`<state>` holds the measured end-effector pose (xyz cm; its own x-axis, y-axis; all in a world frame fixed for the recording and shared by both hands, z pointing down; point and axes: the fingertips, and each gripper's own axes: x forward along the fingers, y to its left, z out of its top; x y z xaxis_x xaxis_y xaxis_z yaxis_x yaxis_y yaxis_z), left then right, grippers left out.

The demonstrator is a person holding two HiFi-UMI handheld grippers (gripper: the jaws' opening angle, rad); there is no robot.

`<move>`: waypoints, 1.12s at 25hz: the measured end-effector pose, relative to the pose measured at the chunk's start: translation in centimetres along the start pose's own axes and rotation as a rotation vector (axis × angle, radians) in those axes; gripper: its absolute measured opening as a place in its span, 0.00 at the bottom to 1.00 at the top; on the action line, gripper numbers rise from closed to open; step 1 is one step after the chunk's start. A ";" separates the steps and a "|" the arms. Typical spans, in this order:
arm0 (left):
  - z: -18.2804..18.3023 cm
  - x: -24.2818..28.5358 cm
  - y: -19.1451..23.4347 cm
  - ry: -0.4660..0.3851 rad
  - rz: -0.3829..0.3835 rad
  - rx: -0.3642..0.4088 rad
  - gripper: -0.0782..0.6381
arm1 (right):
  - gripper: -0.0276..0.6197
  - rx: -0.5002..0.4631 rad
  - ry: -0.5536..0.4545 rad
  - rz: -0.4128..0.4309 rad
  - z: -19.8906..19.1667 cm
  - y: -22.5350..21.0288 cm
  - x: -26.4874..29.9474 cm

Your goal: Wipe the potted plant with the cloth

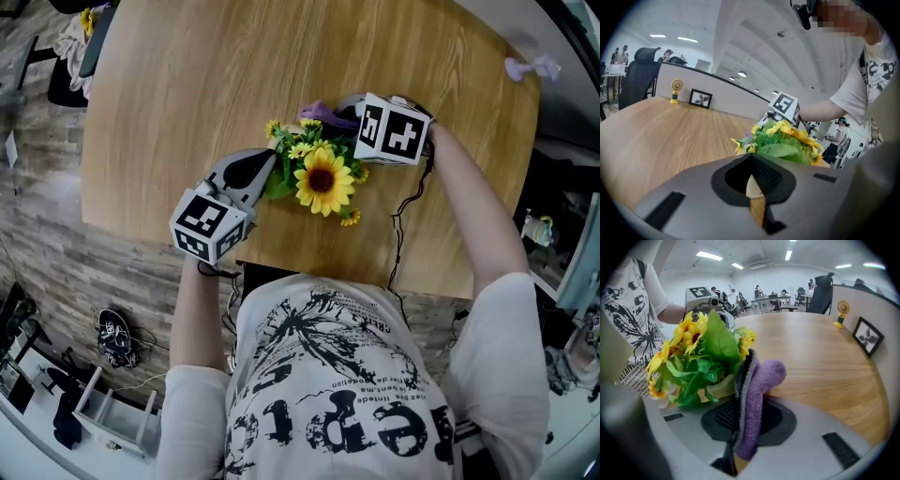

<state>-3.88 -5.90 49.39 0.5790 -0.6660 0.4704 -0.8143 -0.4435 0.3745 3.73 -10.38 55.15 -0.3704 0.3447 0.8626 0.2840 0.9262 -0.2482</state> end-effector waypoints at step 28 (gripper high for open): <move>-0.1 -0.4 0.0 -0.096 0.135 0.089 0.11 | 0.16 0.418 -0.042 -0.345 -7.2 1.0 -5.7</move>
<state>-4.09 -5.63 49.28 0.4614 -0.7753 0.4313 -0.8871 -0.3948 0.2392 12.52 -12.53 53.22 -0.4169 0.0076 0.9089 -0.2333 0.9656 -0.1151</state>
